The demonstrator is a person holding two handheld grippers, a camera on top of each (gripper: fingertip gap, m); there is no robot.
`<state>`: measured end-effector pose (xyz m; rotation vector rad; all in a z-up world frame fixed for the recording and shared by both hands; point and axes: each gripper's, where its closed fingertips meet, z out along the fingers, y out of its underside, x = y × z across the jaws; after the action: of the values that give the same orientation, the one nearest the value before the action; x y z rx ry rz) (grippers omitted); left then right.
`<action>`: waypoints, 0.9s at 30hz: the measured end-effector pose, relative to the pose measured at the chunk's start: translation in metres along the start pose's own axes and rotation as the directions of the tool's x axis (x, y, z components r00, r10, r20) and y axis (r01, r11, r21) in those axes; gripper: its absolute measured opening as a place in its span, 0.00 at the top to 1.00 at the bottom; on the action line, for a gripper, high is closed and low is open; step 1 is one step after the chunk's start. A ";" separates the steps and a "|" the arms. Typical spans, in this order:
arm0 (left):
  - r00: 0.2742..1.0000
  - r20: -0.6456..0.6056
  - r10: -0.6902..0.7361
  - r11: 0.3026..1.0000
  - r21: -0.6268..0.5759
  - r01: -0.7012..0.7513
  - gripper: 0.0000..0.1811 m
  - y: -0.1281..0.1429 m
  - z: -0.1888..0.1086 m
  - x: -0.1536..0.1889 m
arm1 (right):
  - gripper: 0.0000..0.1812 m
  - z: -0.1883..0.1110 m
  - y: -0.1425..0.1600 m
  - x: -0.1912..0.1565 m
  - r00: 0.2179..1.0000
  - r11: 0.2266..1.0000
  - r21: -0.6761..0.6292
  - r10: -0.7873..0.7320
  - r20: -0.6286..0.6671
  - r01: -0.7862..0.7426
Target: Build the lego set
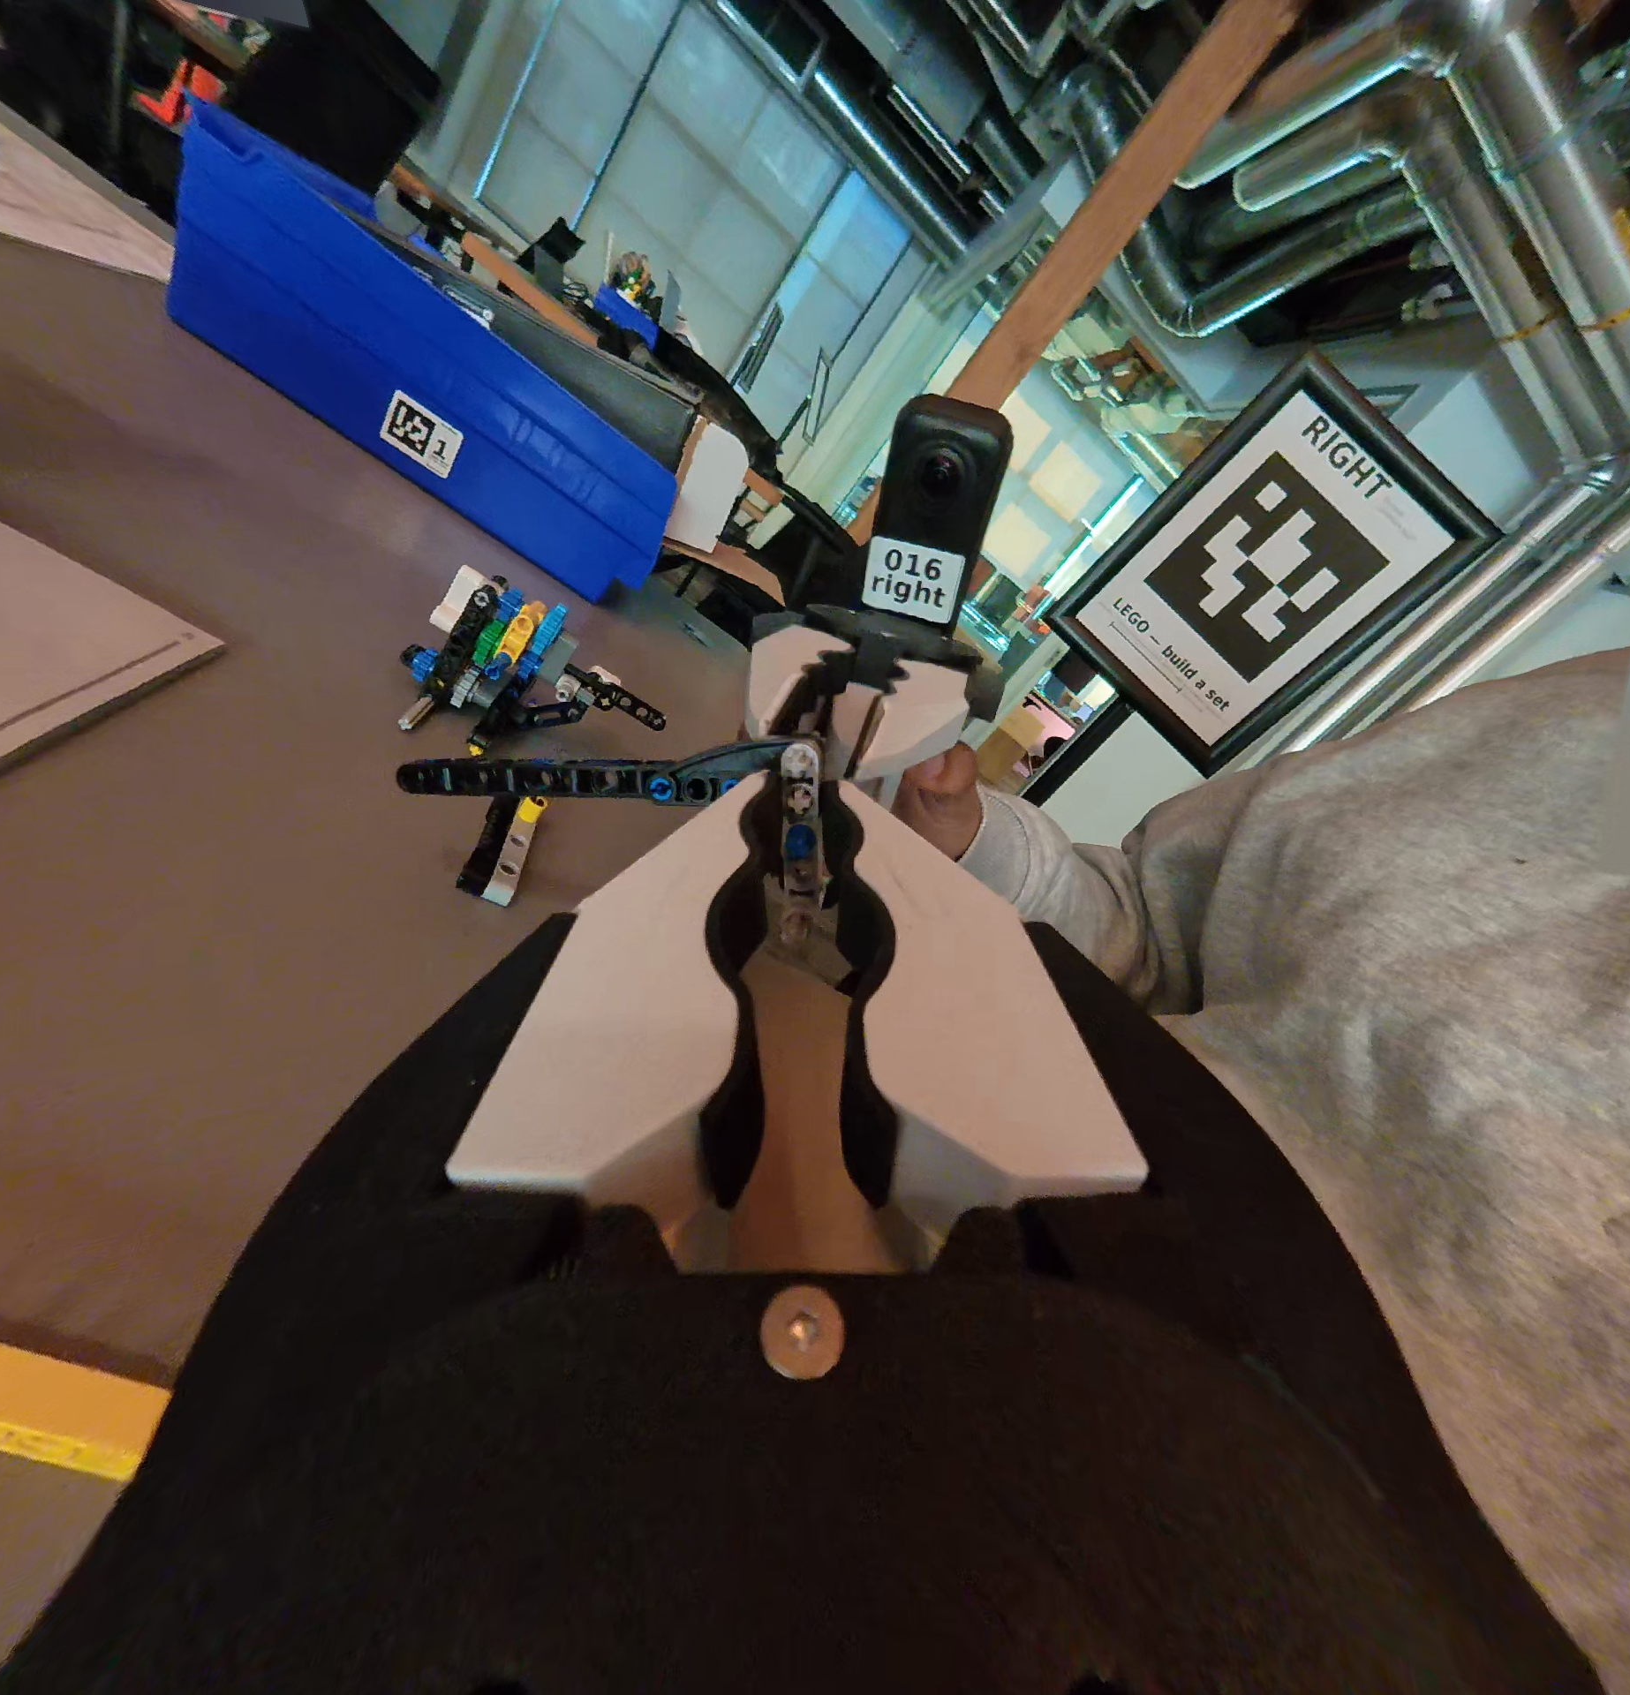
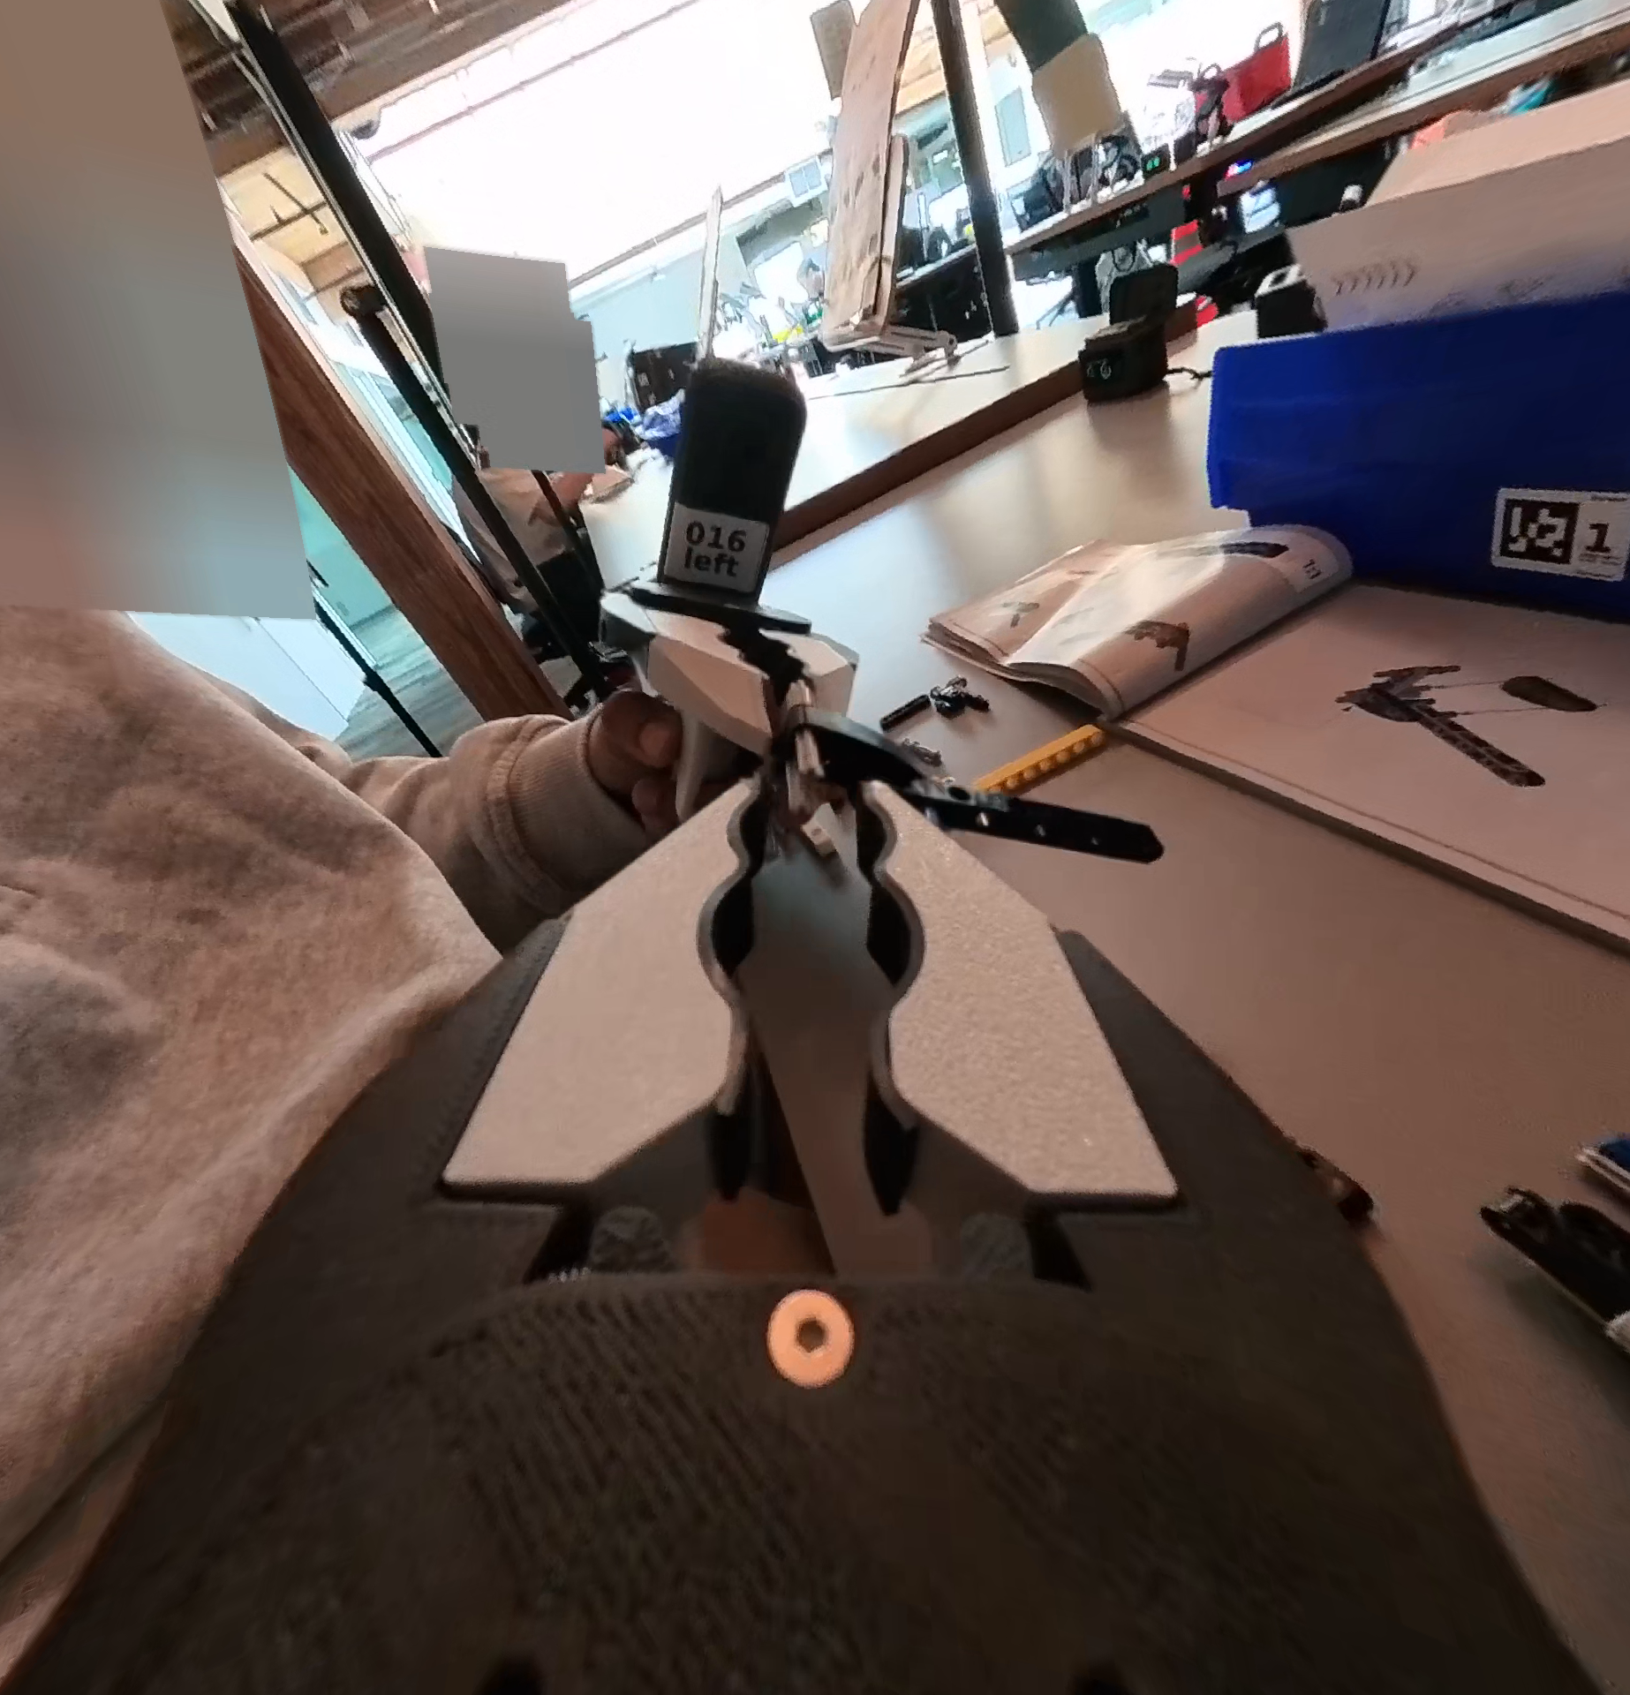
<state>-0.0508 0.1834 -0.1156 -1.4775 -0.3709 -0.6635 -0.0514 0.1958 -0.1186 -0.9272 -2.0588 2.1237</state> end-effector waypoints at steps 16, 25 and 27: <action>0.999 0.018 0.043 0.999 -0.014 -0.043 0.95 0.005 0.009 0.005 | 0.98 0.005 0.000 -0.007 1.000 1.000 0.014 -0.014 0.012 0.014; 1.000 -0.015 0.019 1.000 0.008 -0.019 0.89 0.001 0.005 0.007 | 0.99 0.000 -0.007 -0.005 1.000 0.999 0.051 -0.009 0.012 0.009; 0.999 -0.039 0.011 1.000 0.023 -0.010 0.94 -0.002 0.003 0.009 | 0.99 0.001 -0.006 -0.006 1.000 0.999 0.049 -0.006 0.021 0.005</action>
<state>-0.0442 0.1849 -0.1080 -1.4423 -0.3391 -0.6771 -0.0489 0.1934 -0.1108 -0.8954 -2.0064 2.1807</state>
